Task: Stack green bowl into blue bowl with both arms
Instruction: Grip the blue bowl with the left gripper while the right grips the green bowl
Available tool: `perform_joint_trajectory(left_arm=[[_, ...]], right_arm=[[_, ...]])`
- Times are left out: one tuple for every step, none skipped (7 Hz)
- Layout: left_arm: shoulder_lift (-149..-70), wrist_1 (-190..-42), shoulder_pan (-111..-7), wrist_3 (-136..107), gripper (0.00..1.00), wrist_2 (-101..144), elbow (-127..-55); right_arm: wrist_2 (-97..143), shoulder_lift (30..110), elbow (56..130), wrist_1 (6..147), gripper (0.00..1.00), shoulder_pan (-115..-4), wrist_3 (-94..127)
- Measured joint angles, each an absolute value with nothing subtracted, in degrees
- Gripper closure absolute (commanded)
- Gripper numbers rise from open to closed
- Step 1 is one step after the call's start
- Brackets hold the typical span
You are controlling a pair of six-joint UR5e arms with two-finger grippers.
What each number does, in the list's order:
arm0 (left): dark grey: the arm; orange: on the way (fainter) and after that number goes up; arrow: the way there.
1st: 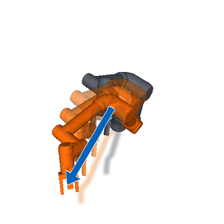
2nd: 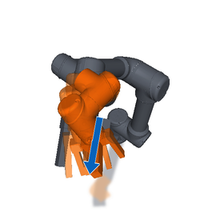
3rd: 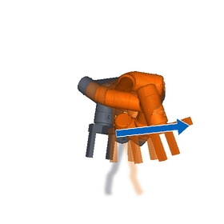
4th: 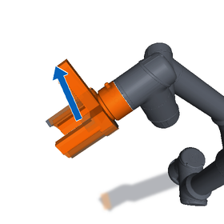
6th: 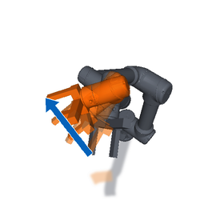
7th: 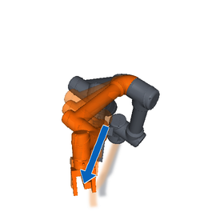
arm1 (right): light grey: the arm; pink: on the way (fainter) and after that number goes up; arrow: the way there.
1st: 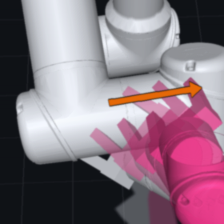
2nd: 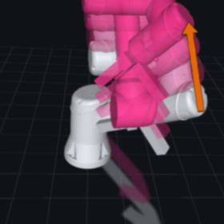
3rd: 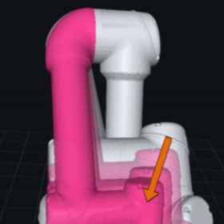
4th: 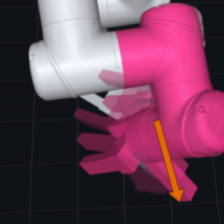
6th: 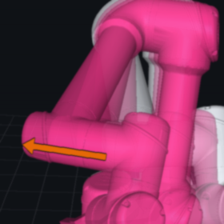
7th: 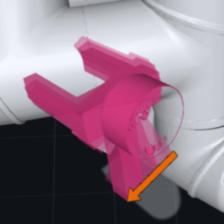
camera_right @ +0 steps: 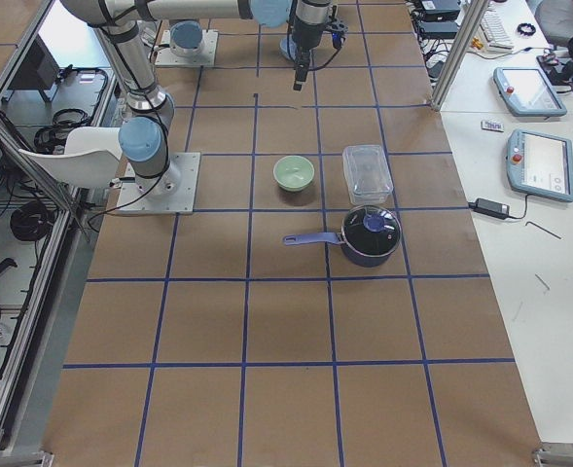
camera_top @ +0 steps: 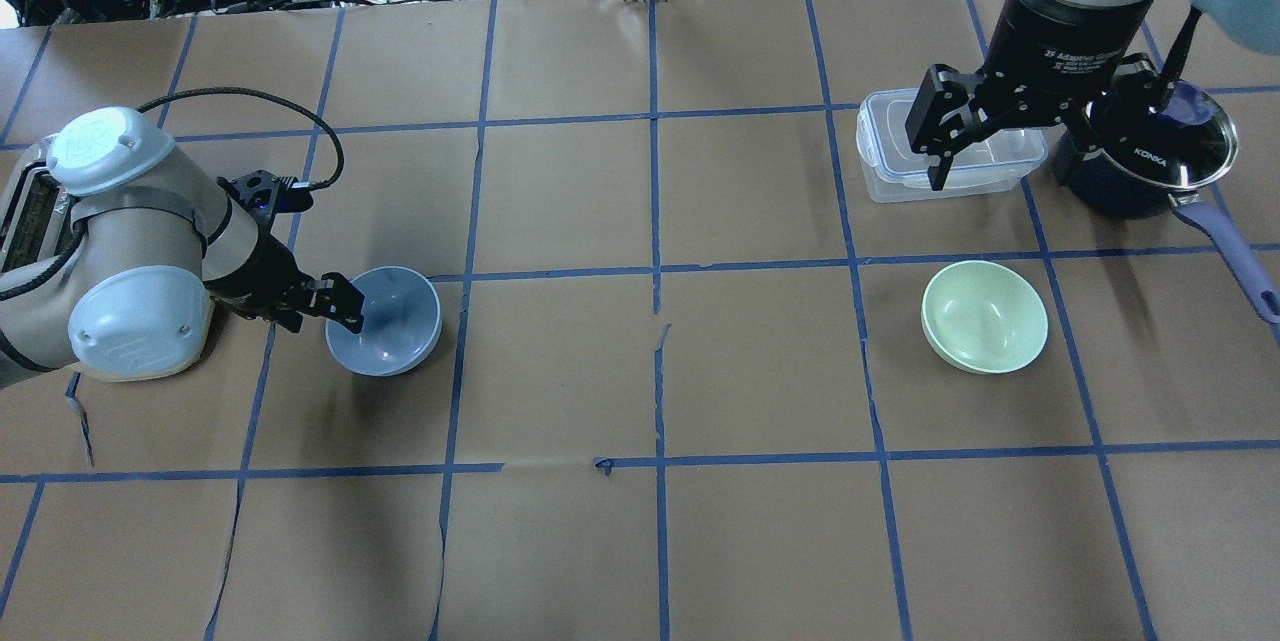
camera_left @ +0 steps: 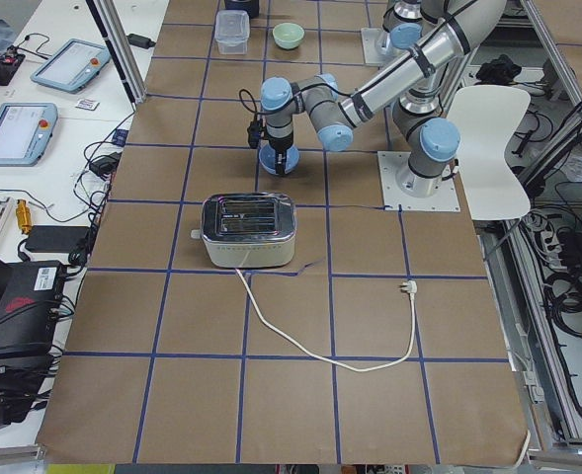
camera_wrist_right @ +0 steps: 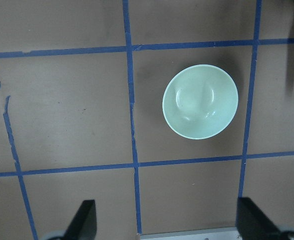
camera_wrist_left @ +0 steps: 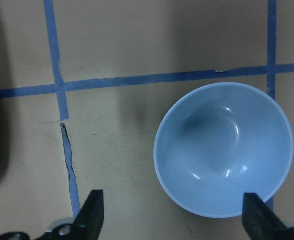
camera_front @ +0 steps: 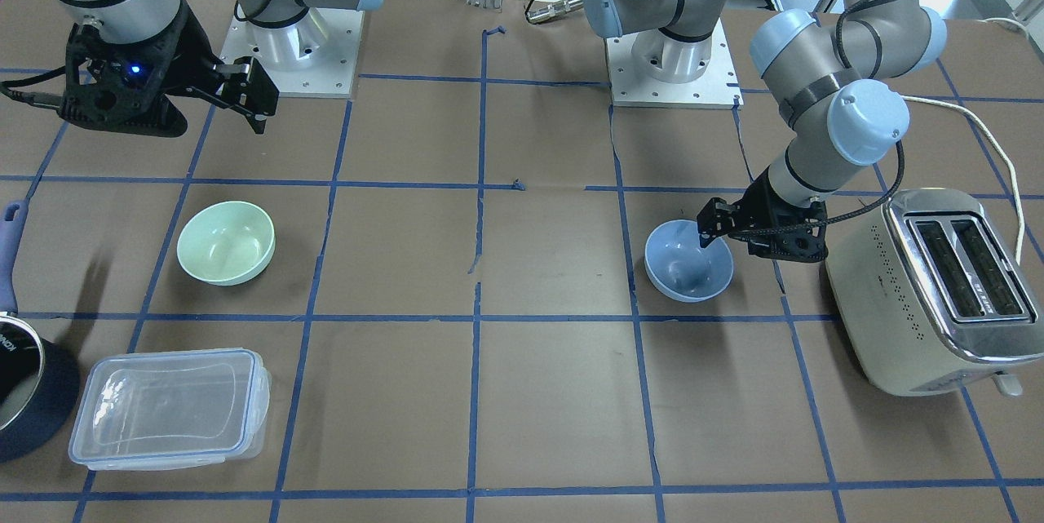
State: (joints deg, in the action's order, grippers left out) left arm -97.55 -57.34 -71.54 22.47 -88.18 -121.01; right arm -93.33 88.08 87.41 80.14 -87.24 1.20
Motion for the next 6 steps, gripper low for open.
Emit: perform_joint_trajectory(left_arm=[[-98.6, -55.8, -71.4, 22.5, 0.68, -88.2, -121.7], [-99.5, -54.4, -71.3, 22.5, 0.88, -88.2, -122.0], [-100.2, -53.7, -71.2, 22.5, 1.0, -88.2, -122.1], [-100.6, -53.5, -71.1, 22.4, 1.0, -88.2, -121.9], [-100.2, -53.7, -71.4, 21.5, 1.0, -88.0, -121.7], [-99.1, -54.2, -72.5, 18.8, 1.0, -87.4, -121.3]], right_arm=[[-93.3, 86.9, 89.6, 83.7, 0.0, -85.5, 1.3], [-93.2, 86.1, 93.9, 88.8, 0.0, -83.3, 1.1], [-93.2, 85.7, 99.3, 94.9, 0.0, -81.9, 0.9], [-93.2, 85.7, 104.7, 101.3, 0.0, -81.3, 0.8], [-93.0, 85.7, 109.0, 106.3, 0.0, -81.2, 1.0], [-92.7, 85.2, 112.2, 111.5, 0.0, -81.4, 1.1]])
